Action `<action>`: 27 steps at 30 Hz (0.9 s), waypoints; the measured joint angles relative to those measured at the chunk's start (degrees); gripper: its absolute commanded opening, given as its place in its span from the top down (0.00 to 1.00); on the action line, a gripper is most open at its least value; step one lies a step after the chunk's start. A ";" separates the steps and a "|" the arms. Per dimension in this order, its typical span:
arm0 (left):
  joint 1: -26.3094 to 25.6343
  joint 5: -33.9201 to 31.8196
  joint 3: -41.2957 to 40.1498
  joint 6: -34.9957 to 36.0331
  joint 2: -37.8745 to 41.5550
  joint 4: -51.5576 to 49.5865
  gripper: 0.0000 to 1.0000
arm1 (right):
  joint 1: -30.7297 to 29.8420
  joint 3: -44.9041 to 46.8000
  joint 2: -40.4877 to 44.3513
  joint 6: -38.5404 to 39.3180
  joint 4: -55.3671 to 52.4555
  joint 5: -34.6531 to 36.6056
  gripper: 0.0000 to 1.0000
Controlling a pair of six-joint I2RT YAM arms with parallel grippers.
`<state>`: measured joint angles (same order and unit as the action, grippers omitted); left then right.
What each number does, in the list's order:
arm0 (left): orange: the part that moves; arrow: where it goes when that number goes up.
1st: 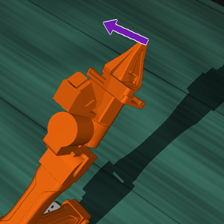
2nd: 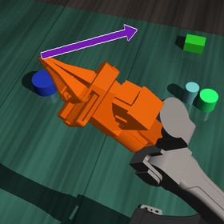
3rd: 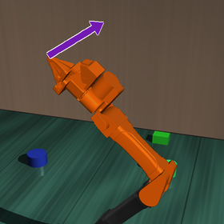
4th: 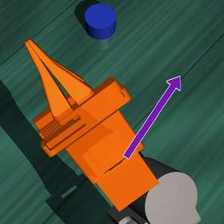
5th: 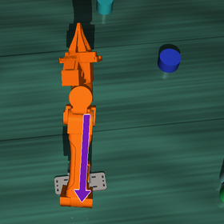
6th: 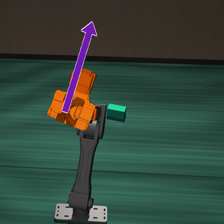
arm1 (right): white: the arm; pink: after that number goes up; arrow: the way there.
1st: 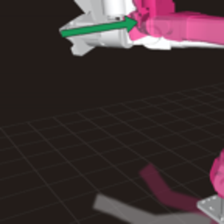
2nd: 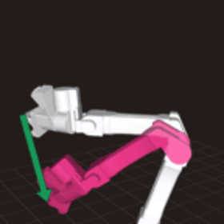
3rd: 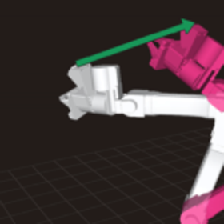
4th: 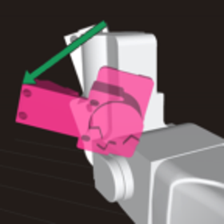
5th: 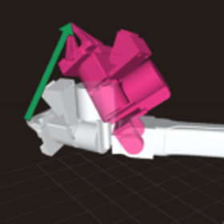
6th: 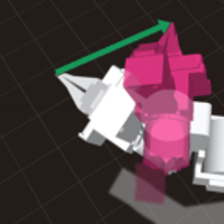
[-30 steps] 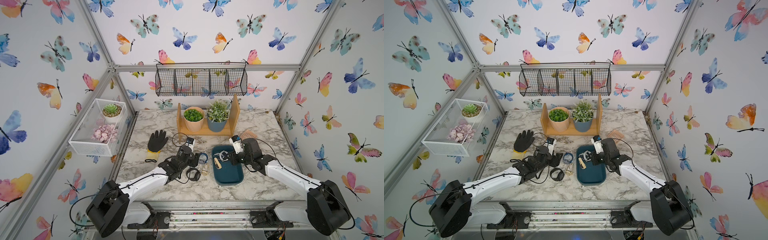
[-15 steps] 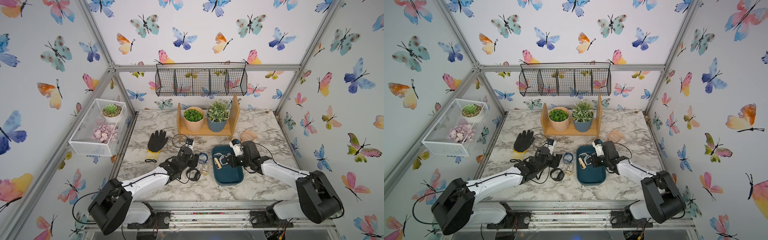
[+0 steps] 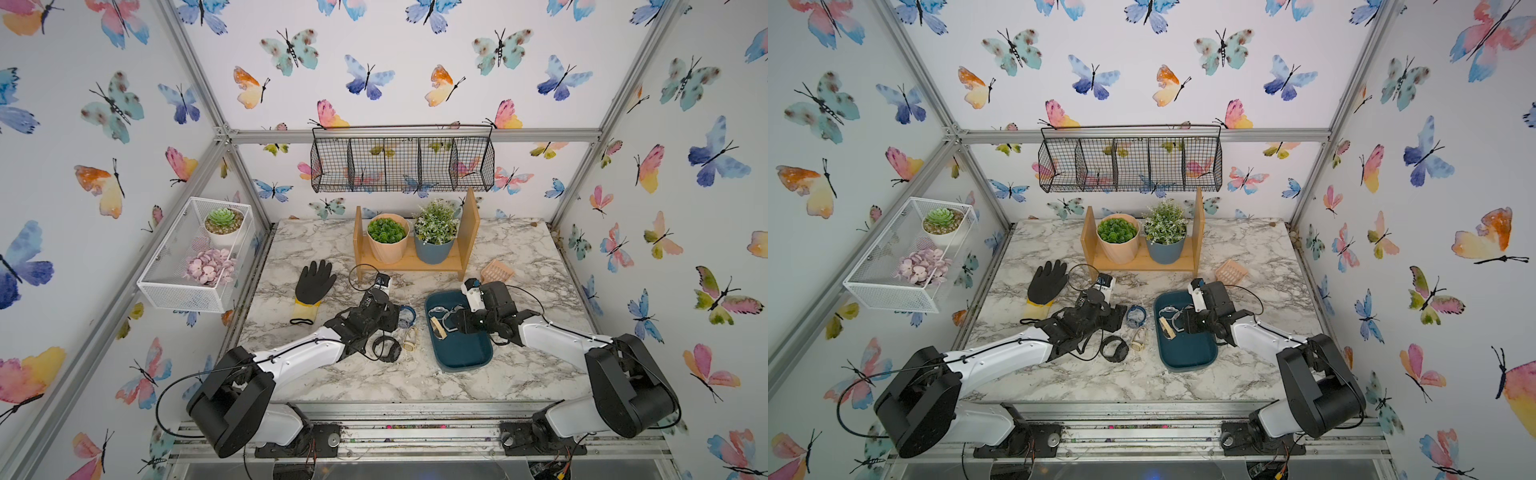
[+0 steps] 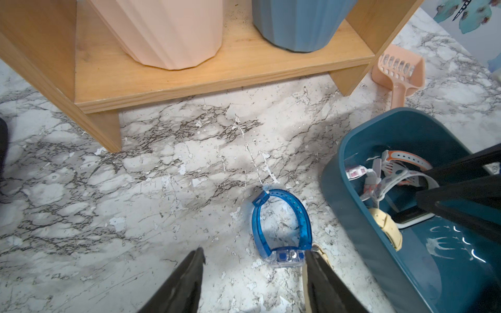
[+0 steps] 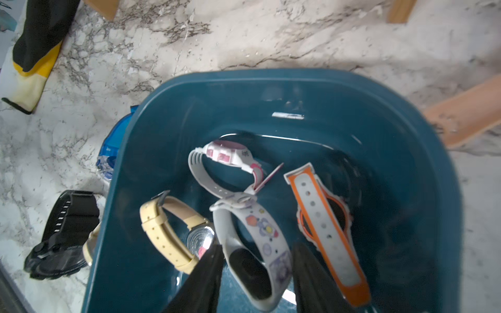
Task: Put the watch into the storage box
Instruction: Place the watch in the storage box.
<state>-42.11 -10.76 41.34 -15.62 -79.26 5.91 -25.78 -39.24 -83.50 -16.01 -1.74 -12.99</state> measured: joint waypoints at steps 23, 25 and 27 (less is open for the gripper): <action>0.07 0.15 8.37 0.66 -12.72 -4.42 0.55 | -0.02 -5.57 6.25 3.15 0.76 0.44 0.47; 0.15 0.31 9.29 0.98 -14.10 -4.66 0.62 | -0.09 -5.57 6.25 3.15 0.98 0.00 0.47; 0.35 0.46 10.75 1.29 -16.04 -5.09 0.67 | -0.17 -5.57 6.25 3.15 1.03 -0.33 0.47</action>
<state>-41.76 -10.31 52.10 -14.33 -95.31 0.82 -25.96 -44.82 -77.25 -12.86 -0.71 -13.32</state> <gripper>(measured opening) 0.397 0.531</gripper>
